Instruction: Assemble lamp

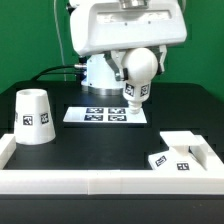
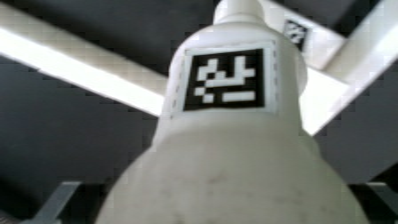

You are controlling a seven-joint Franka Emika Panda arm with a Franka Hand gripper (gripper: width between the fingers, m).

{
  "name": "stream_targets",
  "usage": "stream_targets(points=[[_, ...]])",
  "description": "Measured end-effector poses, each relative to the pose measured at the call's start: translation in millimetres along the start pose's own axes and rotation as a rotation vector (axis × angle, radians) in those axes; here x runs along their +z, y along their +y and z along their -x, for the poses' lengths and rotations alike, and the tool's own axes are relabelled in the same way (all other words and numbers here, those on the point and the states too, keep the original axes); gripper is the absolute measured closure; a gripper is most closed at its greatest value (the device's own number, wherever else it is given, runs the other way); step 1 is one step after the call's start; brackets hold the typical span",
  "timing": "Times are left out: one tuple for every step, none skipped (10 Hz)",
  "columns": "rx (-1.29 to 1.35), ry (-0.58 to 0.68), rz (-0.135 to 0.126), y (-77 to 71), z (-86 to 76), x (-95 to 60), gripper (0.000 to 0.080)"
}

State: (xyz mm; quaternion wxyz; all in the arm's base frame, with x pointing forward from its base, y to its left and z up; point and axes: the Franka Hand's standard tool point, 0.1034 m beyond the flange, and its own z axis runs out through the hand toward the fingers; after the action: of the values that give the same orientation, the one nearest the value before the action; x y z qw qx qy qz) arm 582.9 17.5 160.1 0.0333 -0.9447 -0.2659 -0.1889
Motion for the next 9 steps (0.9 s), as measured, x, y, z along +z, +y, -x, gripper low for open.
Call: stream_targets(points=[[-0.026,0.03,0.046,6.1,1.6,-1.0,0.0225],[0.008,0.025,0.025,-1.5,-5.6,0.9,0.0225],[0.022,0.035,0.02,-5.1,-19.0,2.7,0.0225],[0.046,0.04,0.013,-9.6,-29.2,5.6,0.0225],[0.078,0.044,0.004,-18.0,-38.2,9.6,0.0225],[0.11,0.048,-0.01,-28.4,-46.6,14.0,0.0225],[0.119,0.043,-0.022,-32.4,-48.3,18.1,0.0225],[0.123,0.041,-0.02,-30.4,-46.6,18.0,0.0225],[0.123,0.04,-0.021,-30.4,-46.0,18.5,0.0225]])
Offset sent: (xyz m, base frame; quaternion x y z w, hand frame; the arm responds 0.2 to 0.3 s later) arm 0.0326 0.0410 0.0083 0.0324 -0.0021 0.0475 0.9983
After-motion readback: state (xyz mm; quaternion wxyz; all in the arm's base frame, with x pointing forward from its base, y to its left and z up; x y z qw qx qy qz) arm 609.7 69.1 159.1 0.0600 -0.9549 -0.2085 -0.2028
